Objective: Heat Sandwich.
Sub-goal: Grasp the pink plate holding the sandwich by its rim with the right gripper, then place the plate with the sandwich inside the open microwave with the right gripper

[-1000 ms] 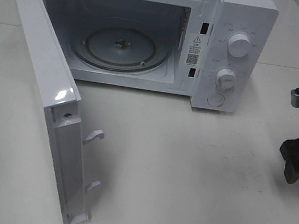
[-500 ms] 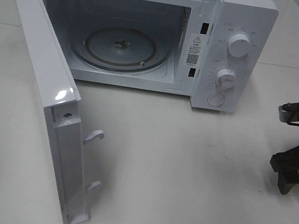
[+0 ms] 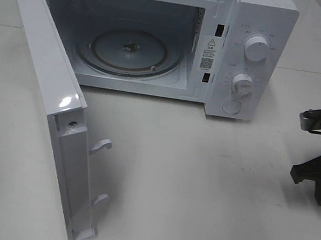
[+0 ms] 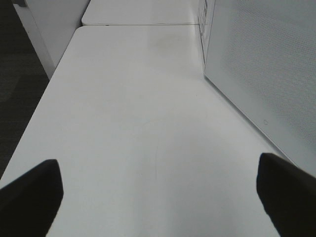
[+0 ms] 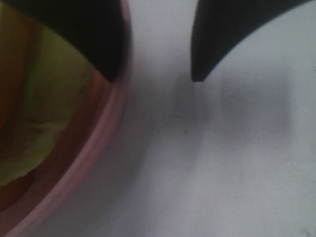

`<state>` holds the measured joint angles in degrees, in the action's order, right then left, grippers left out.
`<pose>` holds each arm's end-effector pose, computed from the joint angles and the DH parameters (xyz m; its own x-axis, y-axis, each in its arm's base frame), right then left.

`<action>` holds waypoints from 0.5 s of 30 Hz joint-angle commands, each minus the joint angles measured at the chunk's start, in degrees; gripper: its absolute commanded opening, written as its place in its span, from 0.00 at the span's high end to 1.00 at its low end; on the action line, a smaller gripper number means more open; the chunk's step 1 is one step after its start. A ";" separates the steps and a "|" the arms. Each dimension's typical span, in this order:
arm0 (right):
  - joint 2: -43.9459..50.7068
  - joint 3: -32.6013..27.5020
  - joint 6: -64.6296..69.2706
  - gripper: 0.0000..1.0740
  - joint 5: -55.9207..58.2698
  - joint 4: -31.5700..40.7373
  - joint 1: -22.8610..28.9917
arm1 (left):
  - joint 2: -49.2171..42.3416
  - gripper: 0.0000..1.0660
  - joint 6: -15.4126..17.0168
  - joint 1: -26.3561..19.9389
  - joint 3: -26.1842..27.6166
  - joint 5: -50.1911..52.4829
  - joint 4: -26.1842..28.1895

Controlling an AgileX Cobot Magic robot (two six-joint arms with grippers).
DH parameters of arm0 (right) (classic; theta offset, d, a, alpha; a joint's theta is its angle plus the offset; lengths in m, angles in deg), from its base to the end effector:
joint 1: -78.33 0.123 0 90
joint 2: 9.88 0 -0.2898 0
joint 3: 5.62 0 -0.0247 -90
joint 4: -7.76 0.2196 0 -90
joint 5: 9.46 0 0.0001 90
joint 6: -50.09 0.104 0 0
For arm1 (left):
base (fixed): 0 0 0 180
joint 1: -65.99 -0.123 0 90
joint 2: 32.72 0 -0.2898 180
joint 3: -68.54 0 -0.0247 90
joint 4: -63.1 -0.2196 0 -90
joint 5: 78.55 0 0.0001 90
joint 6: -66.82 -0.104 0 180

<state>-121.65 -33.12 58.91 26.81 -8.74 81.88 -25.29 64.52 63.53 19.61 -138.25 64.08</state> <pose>0.2799 -0.0002 0.1398 -0.9865 -0.1406 -0.0839 -0.1244 0.9768 -0.1745 -0.0248 -0.0026 0.2569 -0.4396 0.0126 -0.8981 -0.0158 0.9996 0.0218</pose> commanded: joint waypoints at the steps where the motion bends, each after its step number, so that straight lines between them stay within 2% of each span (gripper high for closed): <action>1: -0.23 0.17 1.26 1.00 0.11 -2.41 -0.29 | -1.66 0.07 0.23 0.00 -0.06 0.34 0.00; 15: -0.23 0.17 1.38 1.00 0.40 -2.75 -0.29 | -1.66 0.07 0.23 0.00 -0.06 0.34 0.00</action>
<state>-121.65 -33.12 60.06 26.64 -10.98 81.71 -25.29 64.52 63.53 19.61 -138.25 64.08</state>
